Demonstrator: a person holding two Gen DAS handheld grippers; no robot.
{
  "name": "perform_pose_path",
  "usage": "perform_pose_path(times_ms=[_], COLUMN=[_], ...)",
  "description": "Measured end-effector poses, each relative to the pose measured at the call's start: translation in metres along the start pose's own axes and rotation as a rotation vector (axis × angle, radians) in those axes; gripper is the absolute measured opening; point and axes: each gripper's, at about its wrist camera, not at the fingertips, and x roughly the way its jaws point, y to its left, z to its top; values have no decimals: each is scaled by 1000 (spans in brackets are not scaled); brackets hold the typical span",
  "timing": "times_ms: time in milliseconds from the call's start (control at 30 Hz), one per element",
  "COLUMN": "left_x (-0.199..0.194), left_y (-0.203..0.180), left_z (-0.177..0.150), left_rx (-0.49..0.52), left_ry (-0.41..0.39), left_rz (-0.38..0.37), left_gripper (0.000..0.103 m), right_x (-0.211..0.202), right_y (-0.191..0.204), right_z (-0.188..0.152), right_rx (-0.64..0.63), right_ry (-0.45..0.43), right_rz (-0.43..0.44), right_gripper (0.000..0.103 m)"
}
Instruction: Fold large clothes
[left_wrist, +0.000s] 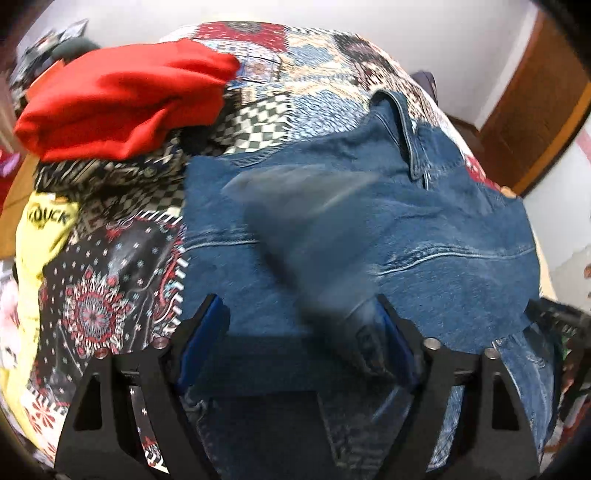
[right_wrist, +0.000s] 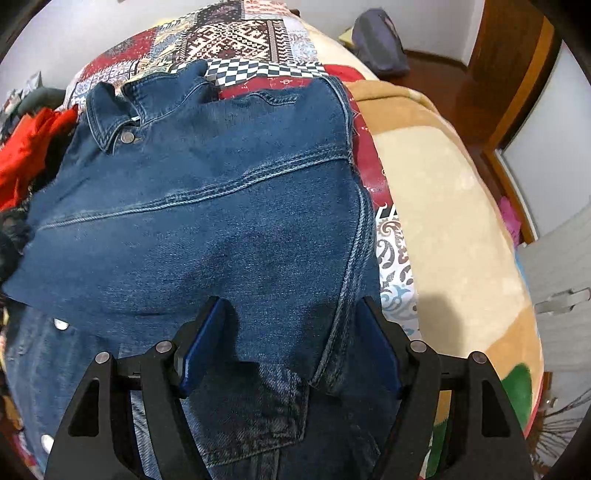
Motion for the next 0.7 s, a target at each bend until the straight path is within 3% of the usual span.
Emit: perform_pose_path(times_ms=[100, 233, 433, 533, 600, 700], left_x=[4, 1, -46, -61, -57, -26], left_y=[12, 15, -1, -4, 0, 8], left_z=[0, 5, 23, 31, 32, 24], left_rx=[-65, -82, 13, 51, 54, 66], left_ry=[29, -1, -184, -238, -224, -108], left_rz=[-86, -91, -72, -38, -30, 31], left_gripper=[50, 26, 22, 22, 23, 28], right_x=[-1, -3, -25, -32, -29, -18], right_y=[-1, -2, 2, 7, 8, 11], right_z=[2, 5, 10, 13, 13, 10], right_rx=[9, 15, 6, -13, -19, -19], right_ry=[3, 1, -55, -75, -68, -33], right_rz=[9, 12, 17, 6, 5, 6], right_gripper=[74, 74, 74, 74, 74, 74])
